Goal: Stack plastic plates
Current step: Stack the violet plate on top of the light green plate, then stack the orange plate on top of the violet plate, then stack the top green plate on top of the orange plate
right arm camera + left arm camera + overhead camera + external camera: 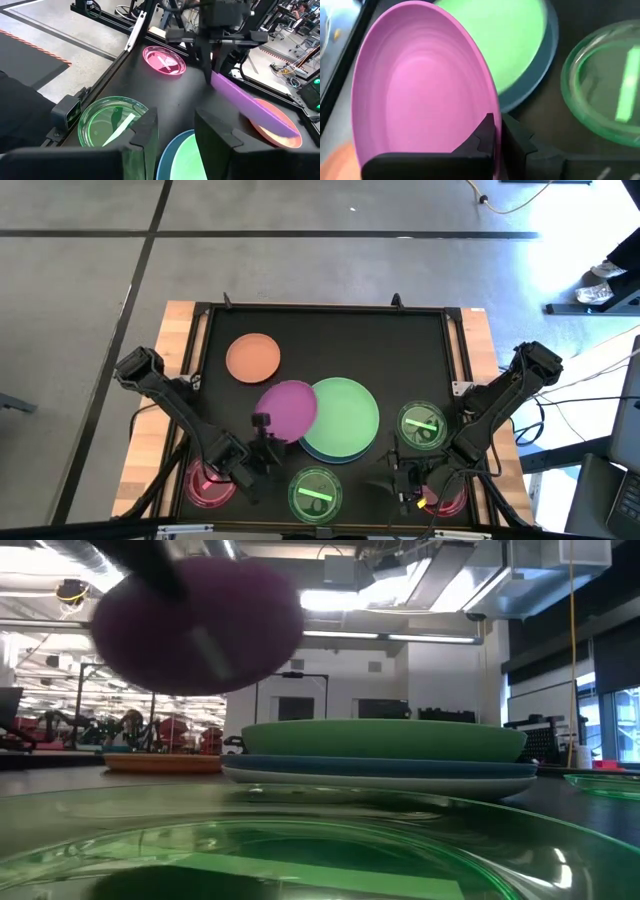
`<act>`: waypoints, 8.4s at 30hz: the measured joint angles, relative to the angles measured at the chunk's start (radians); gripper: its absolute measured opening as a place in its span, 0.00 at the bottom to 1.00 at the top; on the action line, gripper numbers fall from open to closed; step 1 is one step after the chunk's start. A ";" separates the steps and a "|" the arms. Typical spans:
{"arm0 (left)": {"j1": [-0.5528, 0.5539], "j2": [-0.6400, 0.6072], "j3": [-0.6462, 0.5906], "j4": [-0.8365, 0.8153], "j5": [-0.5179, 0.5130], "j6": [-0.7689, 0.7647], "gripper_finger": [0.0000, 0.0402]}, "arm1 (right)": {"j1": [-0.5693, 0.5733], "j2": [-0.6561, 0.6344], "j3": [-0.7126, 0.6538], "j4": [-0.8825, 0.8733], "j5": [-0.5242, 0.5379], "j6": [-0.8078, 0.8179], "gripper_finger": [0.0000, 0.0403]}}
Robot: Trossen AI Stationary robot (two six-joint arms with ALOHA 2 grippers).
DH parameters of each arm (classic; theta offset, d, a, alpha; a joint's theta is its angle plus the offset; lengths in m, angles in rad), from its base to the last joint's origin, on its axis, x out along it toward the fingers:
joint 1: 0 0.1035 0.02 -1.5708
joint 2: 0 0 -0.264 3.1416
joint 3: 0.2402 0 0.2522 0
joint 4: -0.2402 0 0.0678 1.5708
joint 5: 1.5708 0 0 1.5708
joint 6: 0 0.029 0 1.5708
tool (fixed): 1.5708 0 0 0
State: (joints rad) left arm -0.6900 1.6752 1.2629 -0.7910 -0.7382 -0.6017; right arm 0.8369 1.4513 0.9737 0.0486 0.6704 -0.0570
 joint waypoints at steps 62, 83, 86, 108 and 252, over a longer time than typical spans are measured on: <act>0.218 0.225 0.005 0.521 0.254 0.477 0.28 | 0.000 0.000 0.000 -0.002 0.000 0.000 0.29; 0.326 -0.203 -0.226 -0.055 0.125 0.080 0.28 | 0.000 0.000 0.000 -0.006 -0.010 0.004 0.29; 0.406 -0.236 -0.290 -0.051 0.169 0.063 0.28 | 0.000 0.000 0.000 -0.007 -0.008 0.001 0.29; 0.741 -0.213 -0.578 0.166 0.288 0.272 0.28 | -0.022 0.000 0.000 -0.045 -0.007 0.008 0.29; -0.028 0.024 -0.430 1.270 0.114 0.368 0.28 | -0.046 0.283 -0.005 -1.214 -0.304 1.157 0.00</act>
State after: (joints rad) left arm -0.7177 1.6997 0.8330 0.4793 -0.6239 -0.2333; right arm 0.7906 1.7344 0.9687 -1.1651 0.3662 1.0996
